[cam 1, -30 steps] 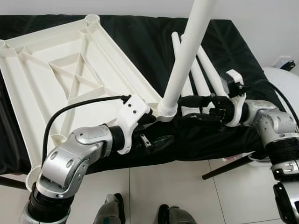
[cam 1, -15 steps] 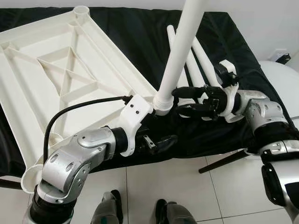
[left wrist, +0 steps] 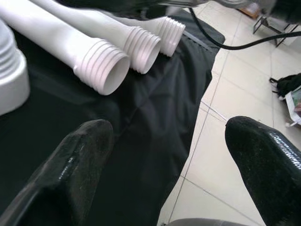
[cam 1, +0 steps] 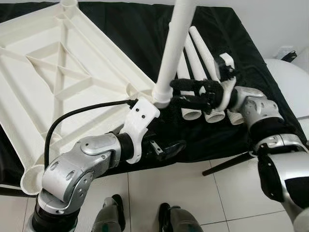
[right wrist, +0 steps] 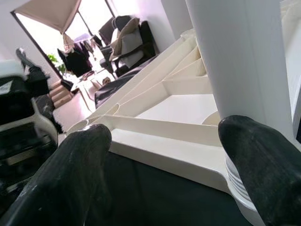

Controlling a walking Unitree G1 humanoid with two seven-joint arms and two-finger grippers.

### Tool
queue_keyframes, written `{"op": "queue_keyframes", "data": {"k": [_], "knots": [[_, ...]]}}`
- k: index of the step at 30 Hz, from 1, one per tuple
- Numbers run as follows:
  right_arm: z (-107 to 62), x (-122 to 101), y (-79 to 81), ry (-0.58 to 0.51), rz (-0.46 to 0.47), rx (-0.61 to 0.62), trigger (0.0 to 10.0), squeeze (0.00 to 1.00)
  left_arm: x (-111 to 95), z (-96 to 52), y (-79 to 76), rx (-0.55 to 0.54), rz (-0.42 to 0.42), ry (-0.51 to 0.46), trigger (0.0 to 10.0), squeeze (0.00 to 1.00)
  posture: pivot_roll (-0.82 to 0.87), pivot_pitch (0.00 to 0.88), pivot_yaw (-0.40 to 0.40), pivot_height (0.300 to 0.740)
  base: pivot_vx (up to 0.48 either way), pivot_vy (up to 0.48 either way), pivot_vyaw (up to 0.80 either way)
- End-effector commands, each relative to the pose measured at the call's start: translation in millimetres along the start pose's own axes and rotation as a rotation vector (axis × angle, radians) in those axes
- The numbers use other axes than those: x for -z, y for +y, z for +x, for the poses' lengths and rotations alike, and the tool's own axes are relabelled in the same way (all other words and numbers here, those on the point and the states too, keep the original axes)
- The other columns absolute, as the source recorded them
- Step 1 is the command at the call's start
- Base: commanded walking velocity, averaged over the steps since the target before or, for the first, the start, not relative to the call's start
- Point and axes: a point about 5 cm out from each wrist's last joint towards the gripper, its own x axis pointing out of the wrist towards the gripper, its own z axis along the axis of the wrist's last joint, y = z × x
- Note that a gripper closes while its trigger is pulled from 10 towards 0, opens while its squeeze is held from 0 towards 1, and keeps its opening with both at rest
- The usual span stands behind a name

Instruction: Building children table

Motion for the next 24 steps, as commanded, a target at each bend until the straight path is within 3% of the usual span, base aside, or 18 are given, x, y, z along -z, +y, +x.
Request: {"op": "queue_keyframes", "data": {"k": [1,15,20,24], "knots": [[8.1,-1.9,-3.4,-0.018,-0.013,0.037,10.0,0.0,0.6,-1.3,-6.4,0.014,-0.006,0.0,10.0,0.0,0.06,0.304,-0.108,0.74,0.0,0.0,0.0],[25.9,-21.4,-16.7,-0.146,-0.119,0.234,10.0,0.0,-1.2,-2.6,-8.6,0.012,-0.025,-0.006,10.0,0.0,0.06,0.325,-0.095,0.74,0.0,0.0,0.0],[27.6,-39.3,-25.1,-0.231,-0.169,0.389,10.0,0.0,-2.5,-1.7,-8.8,0.012,-0.033,-0.008,10.0,0.0,0.06,0.332,-0.089,0.74,0.0,0.0,0.0],[30.2,-40.4,-19.5,-0.262,-0.156,0.291,10.0,0.0,-2.3,-2.0,-6.9,-0.007,-0.034,-0.005,10.0,0.0,0.06,0.328,-0.087,0.74,0.0,0.0,0.0]]}}
